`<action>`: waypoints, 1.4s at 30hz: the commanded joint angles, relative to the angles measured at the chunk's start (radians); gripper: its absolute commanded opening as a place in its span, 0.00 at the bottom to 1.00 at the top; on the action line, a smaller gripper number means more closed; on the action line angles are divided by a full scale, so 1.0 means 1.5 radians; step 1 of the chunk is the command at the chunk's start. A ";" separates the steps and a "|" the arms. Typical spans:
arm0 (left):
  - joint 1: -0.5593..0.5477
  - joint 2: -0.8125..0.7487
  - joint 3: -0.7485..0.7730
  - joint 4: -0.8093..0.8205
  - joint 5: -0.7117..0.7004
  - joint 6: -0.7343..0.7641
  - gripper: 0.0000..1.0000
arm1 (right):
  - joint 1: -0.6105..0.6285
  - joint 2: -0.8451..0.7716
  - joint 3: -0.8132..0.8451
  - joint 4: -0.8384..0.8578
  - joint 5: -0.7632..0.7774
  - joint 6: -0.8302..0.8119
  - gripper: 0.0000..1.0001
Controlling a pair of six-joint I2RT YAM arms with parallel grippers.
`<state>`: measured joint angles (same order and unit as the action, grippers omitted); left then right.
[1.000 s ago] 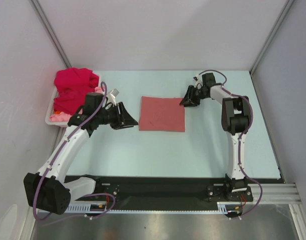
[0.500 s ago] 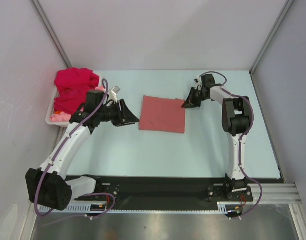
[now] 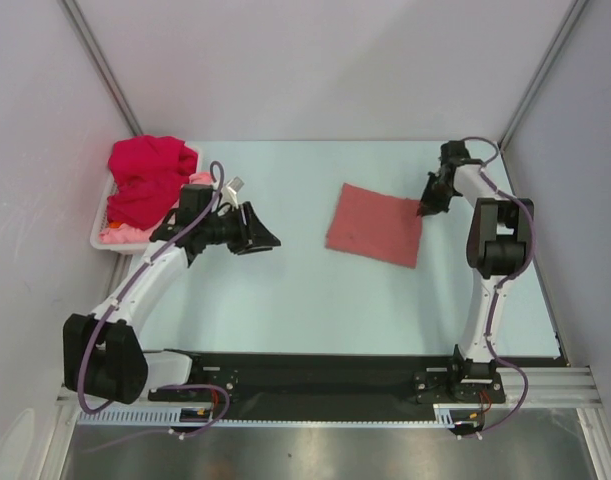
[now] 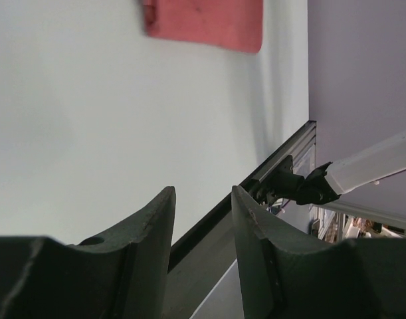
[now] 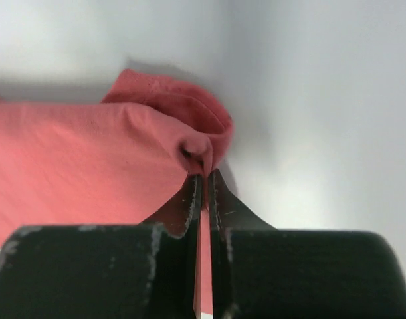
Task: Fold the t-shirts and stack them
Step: Neatly place the folded tshirt to the corner
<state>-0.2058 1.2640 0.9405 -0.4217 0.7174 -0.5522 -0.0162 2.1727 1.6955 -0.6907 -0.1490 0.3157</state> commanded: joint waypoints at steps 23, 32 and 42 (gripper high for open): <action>0.000 0.144 -0.003 0.219 0.001 -0.057 0.43 | -0.175 0.296 0.537 0.200 0.263 -0.234 0.00; -0.004 0.191 0.046 0.198 -0.009 -0.044 0.43 | -0.182 0.349 0.590 0.282 0.224 -0.272 0.00; -0.004 0.213 0.077 0.174 -0.009 -0.028 0.43 | -0.181 0.383 0.614 0.314 0.222 -0.243 0.00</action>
<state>-0.2073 1.5837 1.0111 -0.1524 0.7097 -0.6266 -0.2871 2.7415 2.5587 -0.2920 0.1757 -0.0612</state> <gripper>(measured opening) 0.430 0.033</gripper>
